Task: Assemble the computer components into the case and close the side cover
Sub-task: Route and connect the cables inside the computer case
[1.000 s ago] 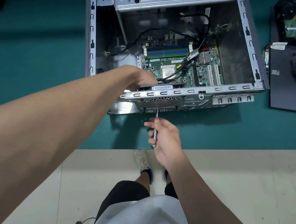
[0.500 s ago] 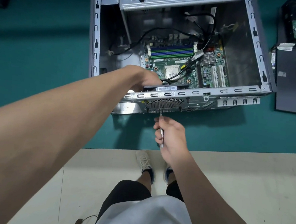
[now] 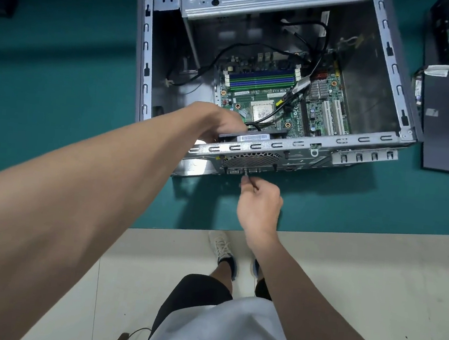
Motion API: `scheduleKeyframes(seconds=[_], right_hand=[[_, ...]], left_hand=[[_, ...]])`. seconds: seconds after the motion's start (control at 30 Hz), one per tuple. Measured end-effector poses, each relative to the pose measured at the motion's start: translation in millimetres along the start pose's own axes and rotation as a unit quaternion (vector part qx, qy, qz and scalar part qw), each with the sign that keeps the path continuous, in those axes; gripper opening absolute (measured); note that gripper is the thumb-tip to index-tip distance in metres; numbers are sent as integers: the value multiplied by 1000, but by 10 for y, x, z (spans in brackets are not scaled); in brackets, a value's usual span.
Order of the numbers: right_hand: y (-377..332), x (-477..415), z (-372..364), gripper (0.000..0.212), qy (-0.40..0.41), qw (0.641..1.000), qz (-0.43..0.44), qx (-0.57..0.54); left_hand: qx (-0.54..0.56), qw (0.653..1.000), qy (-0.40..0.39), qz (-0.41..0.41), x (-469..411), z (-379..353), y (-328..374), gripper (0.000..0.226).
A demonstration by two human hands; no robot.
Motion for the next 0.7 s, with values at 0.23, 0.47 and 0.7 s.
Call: scheduleKeyframes(seconds=[0.23,0.47,0.7], right_hand=[[15,-42,55,25,-118,941,-93,-304],[66,-68,59,28,-225,819,-157,-504],[96,-85,71,15,-148,902,-91,-395]], left_hand=[[30,999,-19,6,9,-11,14,15],[17,1000,-1,0,-17,-3,0,17],[32,999,-15,-9,-58,2,-26,16]])
Point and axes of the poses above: each hand's wrist, its own x-axis away from the middle knuckle, its own z-axis out of the back of the hand, y = z × x, the point moved 1 cm from there along -x, towards the middle knuckle, and after that the axes turned 8 degrees about -y, right-handed, at the moved point
